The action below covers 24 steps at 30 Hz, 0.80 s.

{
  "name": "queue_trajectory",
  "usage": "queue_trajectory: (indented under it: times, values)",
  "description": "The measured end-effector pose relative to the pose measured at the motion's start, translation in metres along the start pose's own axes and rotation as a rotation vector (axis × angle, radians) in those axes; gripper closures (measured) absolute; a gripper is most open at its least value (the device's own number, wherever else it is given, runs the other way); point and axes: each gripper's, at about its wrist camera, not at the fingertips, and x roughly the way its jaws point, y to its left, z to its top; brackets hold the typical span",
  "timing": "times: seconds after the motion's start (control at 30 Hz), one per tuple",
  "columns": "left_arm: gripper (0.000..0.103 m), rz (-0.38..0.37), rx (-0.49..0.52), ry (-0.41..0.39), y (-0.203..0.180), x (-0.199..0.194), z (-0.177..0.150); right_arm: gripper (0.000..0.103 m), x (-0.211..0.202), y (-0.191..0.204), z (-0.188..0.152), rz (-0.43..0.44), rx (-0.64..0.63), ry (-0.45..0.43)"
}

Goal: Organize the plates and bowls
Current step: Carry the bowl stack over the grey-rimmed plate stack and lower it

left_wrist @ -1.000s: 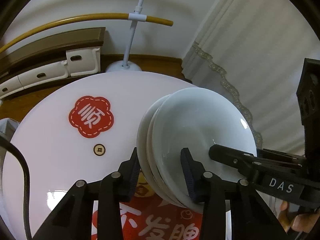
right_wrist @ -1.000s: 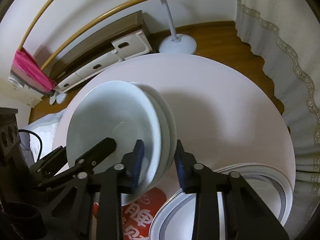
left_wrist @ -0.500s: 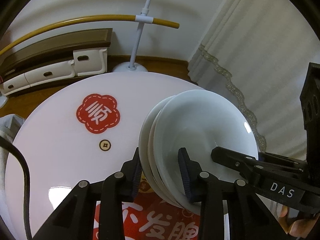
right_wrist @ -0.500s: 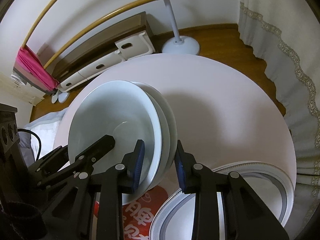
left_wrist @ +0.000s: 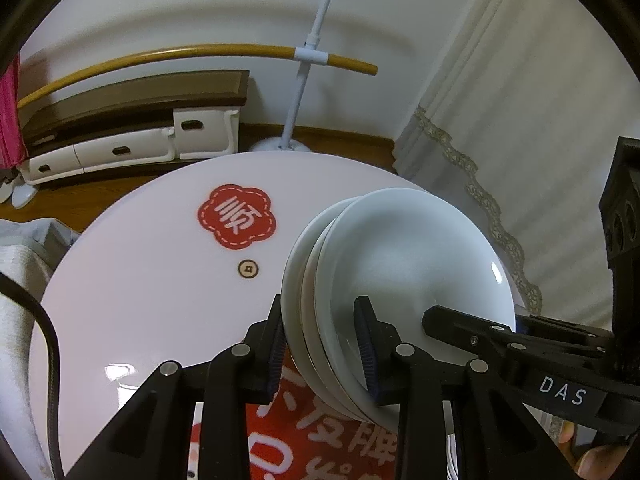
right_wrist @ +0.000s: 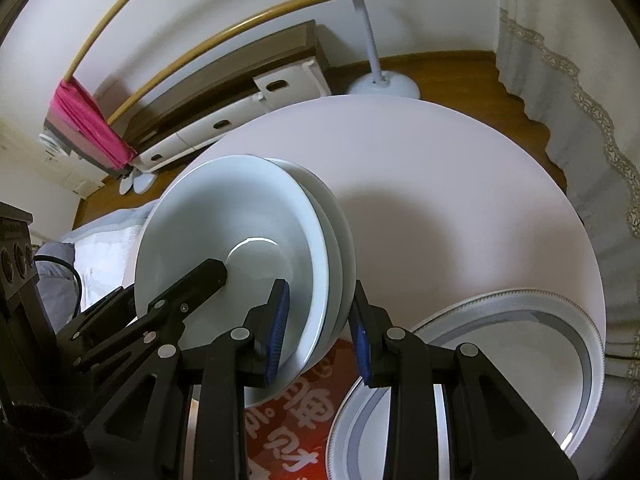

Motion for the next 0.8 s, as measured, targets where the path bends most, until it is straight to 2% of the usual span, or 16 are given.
queue_trajectory:
  times: [0.5,0.8]
  values:
    - [0.075,0.008,0.036,-0.065,-0.029,-0.066,-0.032,0.073,-0.046,0.007,-0.027,0.026,-0.017,-0.062]
    - [0.075,-0.017,0.074,-0.080,-0.062,-0.090,-0.052,0.073,-0.084,-0.009,-0.051,0.011,-0.001,-0.106]
